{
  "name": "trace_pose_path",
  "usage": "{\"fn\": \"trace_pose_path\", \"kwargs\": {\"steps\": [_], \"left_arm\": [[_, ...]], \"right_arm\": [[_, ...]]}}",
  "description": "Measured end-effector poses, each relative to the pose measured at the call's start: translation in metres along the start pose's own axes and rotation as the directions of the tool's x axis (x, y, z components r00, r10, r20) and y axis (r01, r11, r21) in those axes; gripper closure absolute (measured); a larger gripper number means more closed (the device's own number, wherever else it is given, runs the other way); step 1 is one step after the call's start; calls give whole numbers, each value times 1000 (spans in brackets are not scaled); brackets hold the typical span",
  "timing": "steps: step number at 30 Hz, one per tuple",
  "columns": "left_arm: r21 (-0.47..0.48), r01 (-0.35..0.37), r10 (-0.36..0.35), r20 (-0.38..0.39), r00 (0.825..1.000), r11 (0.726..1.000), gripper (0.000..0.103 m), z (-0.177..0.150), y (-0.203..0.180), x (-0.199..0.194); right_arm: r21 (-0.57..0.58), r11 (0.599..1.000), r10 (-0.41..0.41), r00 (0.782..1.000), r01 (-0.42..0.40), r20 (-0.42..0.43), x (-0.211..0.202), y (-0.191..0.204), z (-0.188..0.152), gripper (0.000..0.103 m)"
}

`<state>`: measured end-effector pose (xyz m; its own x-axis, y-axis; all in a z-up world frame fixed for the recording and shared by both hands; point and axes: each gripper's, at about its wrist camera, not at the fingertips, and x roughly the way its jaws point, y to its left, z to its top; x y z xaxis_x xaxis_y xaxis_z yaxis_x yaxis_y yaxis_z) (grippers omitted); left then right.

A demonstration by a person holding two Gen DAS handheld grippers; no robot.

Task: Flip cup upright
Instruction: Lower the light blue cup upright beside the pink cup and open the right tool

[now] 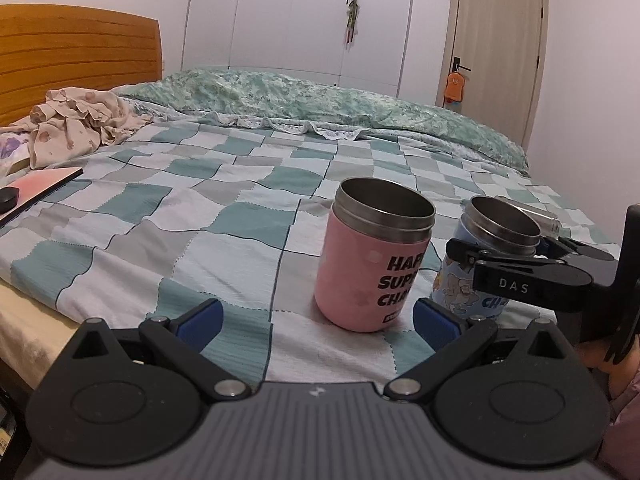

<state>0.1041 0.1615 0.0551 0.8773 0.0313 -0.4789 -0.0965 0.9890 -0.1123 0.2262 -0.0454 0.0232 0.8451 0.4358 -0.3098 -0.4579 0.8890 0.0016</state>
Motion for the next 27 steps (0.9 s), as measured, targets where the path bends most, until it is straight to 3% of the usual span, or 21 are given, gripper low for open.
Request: {"fn": "trace_pose_path", "kwargs": {"steps": [2, 5, 12, 18, 21, 24, 27], "left_arm": [[0, 4, -4, 11, 1000, 1000, 0, 0, -1, -2], [11, 6, -7, 34, 999, 1000, 0, 1, -6, -9], [58, 52, -60, 159, 985, 997, 0, -3, -34, -39], [60, 122, -134, 290, 948, 991, 0, -22, -67, -64], [50, 111, -121, 361, 925, 993, 0, -41, -83, -74], [42, 101, -110, 368, 923, 994, 0, -56, -95, -73], [43, 92, -101, 342, 934, 995, 0, -73, -105, -67]], "right_arm": [[6, 1000, 8, 1000, -8, -10, -1, -1, 0, 18], [28, 999, 42, 999, -43, 27, -21, -4, 2, 1], [18, 1000, 13, 985, -16, 171, -119, -17, 7, 0], [21, 996, -86, 964, 83, 250, -208, -39, -13, 0], [18, 988, -152, 956, 152, 252, -239, -50, -37, 0], [-1, 976, -210, 946, 217, 245, -259, -55, -63, 0], [-27, 968, -238, 941, 251, 240, -271, -57, -89, 0]]}}
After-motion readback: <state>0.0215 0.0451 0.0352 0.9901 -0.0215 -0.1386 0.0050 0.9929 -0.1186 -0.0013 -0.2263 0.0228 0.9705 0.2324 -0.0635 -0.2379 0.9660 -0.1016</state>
